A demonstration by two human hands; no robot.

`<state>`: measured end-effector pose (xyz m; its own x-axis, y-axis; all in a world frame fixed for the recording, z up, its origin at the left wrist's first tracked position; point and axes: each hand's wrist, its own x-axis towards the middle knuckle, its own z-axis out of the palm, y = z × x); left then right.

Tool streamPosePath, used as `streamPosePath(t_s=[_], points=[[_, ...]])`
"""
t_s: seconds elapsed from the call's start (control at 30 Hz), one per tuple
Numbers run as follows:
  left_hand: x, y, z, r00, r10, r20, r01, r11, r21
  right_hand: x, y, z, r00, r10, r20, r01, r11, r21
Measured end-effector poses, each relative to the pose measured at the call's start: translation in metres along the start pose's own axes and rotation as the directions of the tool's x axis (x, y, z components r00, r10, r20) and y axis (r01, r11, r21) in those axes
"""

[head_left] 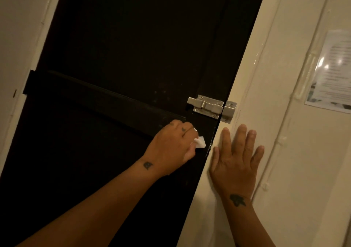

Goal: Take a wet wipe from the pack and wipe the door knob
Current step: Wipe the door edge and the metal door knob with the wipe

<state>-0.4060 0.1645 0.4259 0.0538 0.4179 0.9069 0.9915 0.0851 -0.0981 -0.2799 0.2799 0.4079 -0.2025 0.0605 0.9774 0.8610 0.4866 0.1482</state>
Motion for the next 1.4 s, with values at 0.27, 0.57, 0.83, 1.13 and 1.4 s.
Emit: streamPosePath(t_s=[0.27,0.57,0.83,1.13,1.4], points=[[-0.01,0.005,0.01,0.995,0.023,-0.094,-0.012,0.994,0.111,-0.001,0.0,0.0,1.0,0.001,0.011,-0.002,1.0,0.02],[-0.005,0.004,0.014,0.982,-0.173,-0.078,0.158,0.973,-0.168,-0.002,0.0,0.001,1.0,0.003,0.01,-0.004,0.998,0.061],[-0.01,-0.013,0.015,0.98,0.171,-0.102,-0.151,0.973,0.177,-0.002,0.0,-0.001,0.999,0.0,0.041,-0.003,0.998,0.061],[-0.004,0.01,0.013,0.982,-0.159,-0.1,0.154,0.987,-0.054,-0.001,-0.001,-0.004,0.998,0.002,0.071,-0.006,0.999,0.049],[0.003,0.002,0.007,0.975,-0.223,0.016,0.221,0.954,-0.204,-0.001,0.0,-0.003,0.996,-0.004,0.09,0.0,0.999,0.04]])
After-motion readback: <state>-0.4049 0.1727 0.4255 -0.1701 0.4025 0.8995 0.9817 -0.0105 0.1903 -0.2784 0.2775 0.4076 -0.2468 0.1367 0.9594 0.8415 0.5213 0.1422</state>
